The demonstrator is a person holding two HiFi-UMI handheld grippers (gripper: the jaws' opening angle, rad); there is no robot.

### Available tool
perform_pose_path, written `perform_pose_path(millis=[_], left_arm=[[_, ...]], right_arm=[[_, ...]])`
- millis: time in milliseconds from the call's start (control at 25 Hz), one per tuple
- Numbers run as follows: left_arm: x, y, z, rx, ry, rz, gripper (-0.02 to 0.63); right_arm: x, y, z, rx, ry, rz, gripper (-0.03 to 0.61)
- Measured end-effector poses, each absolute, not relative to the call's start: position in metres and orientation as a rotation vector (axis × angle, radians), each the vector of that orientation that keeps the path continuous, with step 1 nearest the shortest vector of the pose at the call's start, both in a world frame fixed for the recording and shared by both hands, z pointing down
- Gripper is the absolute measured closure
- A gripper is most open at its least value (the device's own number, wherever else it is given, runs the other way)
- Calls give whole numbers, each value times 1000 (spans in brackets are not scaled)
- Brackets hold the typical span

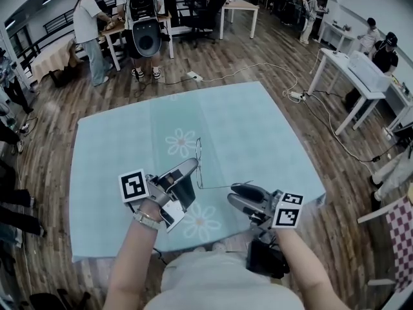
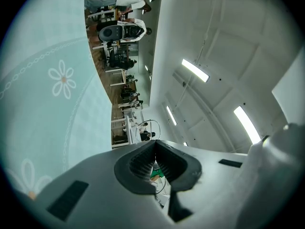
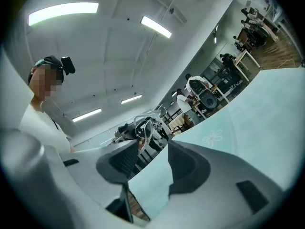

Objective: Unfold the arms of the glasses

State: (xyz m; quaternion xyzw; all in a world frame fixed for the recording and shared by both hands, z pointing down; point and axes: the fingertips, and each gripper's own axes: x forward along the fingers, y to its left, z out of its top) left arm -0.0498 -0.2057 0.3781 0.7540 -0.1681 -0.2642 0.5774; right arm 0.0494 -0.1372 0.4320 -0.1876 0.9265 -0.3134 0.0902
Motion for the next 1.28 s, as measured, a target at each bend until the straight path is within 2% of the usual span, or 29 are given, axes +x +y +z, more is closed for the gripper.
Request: perform_pose_path(millis=[560,920,1120,1280], left_arm=[[-40,-219,348,1753,-425,-672,603],[-36,-219,336,1759,-412,-689,604],[-33,-217,334,1756,-421,-689,604],[-32,-216,338,1749,-421,-693,604]], right_arm=[[17,-158,404,-470,2486,-1006,457],[-3,-162,394,-326,2373,-1091,462],[-2,-161,390,-300,2339,-1105,490],[-3,-159,390,-274,2323,-1108,537]])
